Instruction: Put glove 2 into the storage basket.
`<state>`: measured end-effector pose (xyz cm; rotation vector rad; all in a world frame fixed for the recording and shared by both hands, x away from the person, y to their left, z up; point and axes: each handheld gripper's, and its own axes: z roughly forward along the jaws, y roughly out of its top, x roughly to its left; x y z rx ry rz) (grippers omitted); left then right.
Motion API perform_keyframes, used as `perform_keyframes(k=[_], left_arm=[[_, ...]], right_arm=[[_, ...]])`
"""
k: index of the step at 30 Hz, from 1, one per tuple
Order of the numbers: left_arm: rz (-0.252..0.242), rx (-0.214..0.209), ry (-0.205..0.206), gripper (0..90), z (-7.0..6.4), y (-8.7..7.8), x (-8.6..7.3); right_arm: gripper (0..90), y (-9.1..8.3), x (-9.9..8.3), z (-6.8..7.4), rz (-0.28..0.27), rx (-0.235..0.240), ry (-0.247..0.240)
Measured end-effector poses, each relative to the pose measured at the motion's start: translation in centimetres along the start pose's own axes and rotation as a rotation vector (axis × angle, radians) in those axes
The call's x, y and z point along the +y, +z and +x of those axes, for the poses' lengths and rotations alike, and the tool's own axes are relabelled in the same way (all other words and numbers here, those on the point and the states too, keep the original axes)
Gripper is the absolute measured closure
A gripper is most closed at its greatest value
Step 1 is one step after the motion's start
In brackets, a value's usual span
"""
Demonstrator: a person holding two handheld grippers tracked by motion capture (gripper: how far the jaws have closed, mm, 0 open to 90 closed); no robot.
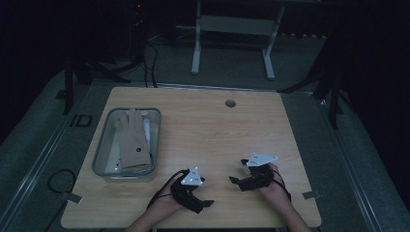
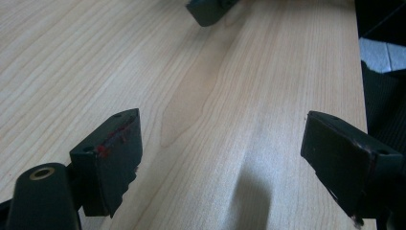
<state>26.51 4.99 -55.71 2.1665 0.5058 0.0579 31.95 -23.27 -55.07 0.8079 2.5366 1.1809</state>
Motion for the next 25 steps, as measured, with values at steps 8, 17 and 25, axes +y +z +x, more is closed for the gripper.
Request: perform_keyframes(k=[8,17,25], left_arm=[[0.008,-0.002,0.012,14.5,-0.13,0.07,-0.05],[-0.009,0.002,0.018,14.5,-0.21,0.1,-0.16],[-0.015,0.0,0.018,14.5,-0.19,0.06,-0.29]], right_arm=[[13.7,-0.4,-0.55,0.07,0.009,-0.01,-0.004],[13.7,-0.12,-0.85,-0.07,0.02,-0.022,-0.004],[13.7,-0.04,-0.95,-0.21,0.021,-0.028,0.001]])
